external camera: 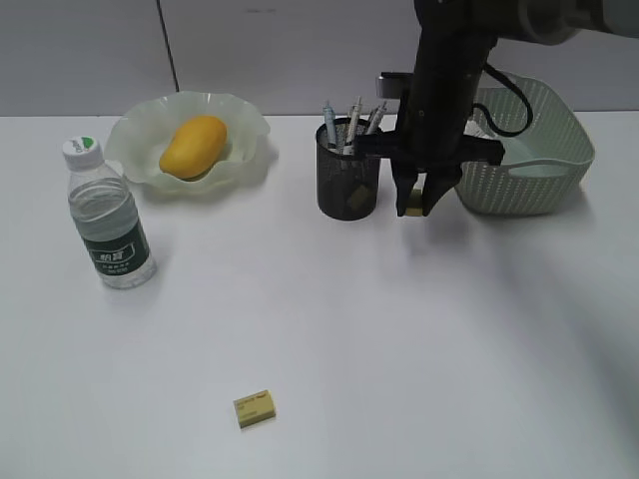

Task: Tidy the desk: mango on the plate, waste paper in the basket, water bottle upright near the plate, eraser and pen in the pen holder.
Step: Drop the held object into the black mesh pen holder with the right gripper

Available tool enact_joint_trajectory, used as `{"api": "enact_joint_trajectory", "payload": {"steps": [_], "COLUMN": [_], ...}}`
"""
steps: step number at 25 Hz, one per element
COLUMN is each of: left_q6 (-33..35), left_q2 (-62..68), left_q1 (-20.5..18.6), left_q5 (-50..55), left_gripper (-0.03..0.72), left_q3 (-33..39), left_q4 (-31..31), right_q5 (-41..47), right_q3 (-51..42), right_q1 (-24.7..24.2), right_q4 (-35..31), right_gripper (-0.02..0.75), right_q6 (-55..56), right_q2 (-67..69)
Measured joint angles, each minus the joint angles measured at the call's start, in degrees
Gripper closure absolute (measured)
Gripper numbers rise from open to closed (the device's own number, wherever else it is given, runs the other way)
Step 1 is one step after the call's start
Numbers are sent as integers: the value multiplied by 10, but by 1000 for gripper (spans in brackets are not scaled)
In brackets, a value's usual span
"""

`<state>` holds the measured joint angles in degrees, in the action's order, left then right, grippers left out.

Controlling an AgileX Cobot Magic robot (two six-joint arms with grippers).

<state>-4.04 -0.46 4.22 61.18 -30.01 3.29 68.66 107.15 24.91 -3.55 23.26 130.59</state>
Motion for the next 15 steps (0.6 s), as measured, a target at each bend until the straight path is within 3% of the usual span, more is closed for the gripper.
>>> {"api": "enact_joint_trajectory", "payload": {"steps": [7, 15], "left_q6": [0, 0], "left_q2": [0, 0], "left_q1": [0, 0], "left_q5": [0, 0], "left_gripper": [190, 190], "left_q3": [0, 0], "left_q4": [0, 0], "right_q5": [5, -11], "right_q3": [67, 180], "right_q1": [0, 0], "right_q4": [27, 0], "right_gripper": [519, 519], "right_q6": [-24, -79], "right_q2": [-17, -20]}}
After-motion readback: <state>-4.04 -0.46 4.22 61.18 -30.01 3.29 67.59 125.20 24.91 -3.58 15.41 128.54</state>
